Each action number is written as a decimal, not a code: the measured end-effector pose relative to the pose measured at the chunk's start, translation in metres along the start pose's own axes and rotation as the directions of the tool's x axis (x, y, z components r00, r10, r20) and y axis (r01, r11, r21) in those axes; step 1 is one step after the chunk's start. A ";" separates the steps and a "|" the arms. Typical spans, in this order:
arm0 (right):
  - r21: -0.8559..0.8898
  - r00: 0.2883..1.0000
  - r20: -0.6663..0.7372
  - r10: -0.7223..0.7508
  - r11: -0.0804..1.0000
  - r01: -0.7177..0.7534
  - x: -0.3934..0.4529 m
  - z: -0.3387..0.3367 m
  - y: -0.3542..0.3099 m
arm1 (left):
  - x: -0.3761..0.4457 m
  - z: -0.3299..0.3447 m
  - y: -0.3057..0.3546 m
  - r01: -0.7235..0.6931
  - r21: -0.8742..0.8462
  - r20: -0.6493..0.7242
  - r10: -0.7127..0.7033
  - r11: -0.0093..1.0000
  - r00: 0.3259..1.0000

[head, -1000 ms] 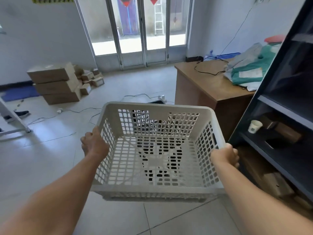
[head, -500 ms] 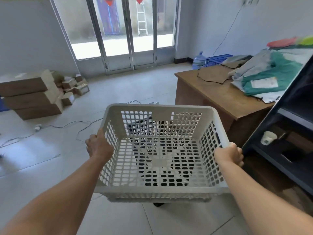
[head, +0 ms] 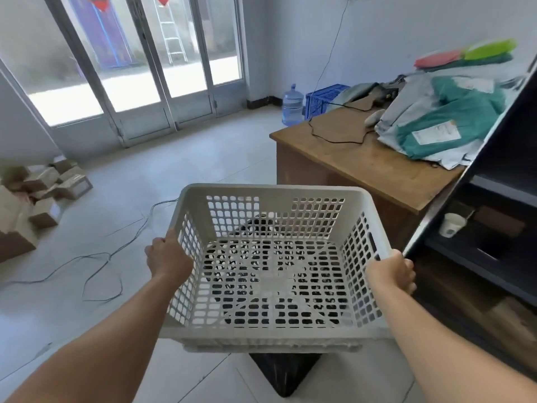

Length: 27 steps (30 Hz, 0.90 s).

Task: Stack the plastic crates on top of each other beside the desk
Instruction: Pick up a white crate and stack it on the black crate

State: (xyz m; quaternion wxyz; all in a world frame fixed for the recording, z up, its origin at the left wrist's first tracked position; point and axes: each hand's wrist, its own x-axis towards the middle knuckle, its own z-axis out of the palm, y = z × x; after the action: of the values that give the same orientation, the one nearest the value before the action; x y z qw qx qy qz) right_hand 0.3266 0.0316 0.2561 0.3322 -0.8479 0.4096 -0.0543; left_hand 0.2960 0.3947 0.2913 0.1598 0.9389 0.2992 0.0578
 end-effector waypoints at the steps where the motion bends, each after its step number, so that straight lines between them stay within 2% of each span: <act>1: -0.007 1.000 -0.005 0.009 1.000 -0.009 0.000 0.006 -0.005 | 0.013 0.005 0.000 -0.009 0.011 0.010 0.009 1.000 1.000; 8: -0.111 0.995 -0.067 0.071 0.991 -0.078 -0.002 0.039 -0.038 | 0.089 0.033 0.001 -0.116 0.008 0.114 0.115 0.993 0.987; 12: -0.203 0.995 -0.078 0.058 0.976 -0.073 -0.009 0.054 -0.043 | 0.119 0.048 -0.001 -0.179 -0.002 0.173 0.177 0.984 0.969; 15: -0.341 0.997 -0.072 0.015 0.939 -0.039 -0.028 0.062 -0.038 | 0.130 0.049 0.000 -0.207 0.034 0.200 0.196 0.978 0.960; 18: -0.468 1.000 0.011 0.009 0.884 -0.003 -0.058 0.067 -0.038 | 0.128 0.047 -0.001 -0.282 0.053 0.256 0.260 0.958 0.931; 21: -0.490 0.989 0.144 -0.020 0.867 0.089 -0.099 0.077 -0.043 | 0.113 0.046 0.002 -0.408 0.046 0.318 0.374 0.912 0.871; 23: -0.467 0.989 0.145 -0.026 0.879 0.091 -0.120 0.082 -0.042 | 0.090 0.038 0.008 -0.535 0.013 0.379 0.491 0.845 0.784; 24: -0.434 0.995 0.103 -0.012 0.899 0.055 -0.128 0.082 -0.040 | 0.076 0.034 0.011 -0.609 -0.057 0.423 0.572 0.791 0.703; 26: -0.330 0.997 0.013 0.071 0.942 -0.062 -0.140 0.078 -0.038 | 0.042 0.028 0.014 -0.698 -0.284 0.520 0.717 0.658 0.464; 27: -0.287 0.995 -0.006 0.102 0.953 -0.100 -0.143 0.075 -0.037 | 0.024 0.024 0.013 -0.721 -0.347 0.582 0.741 0.600 0.336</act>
State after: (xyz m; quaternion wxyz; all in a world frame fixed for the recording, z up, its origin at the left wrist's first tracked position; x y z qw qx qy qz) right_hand 0.2840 0.1919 0.2460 0.2098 -0.8653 0.4544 0.0266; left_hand 0.3274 0.3924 0.2729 0.2263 0.9200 -0.2340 -0.2183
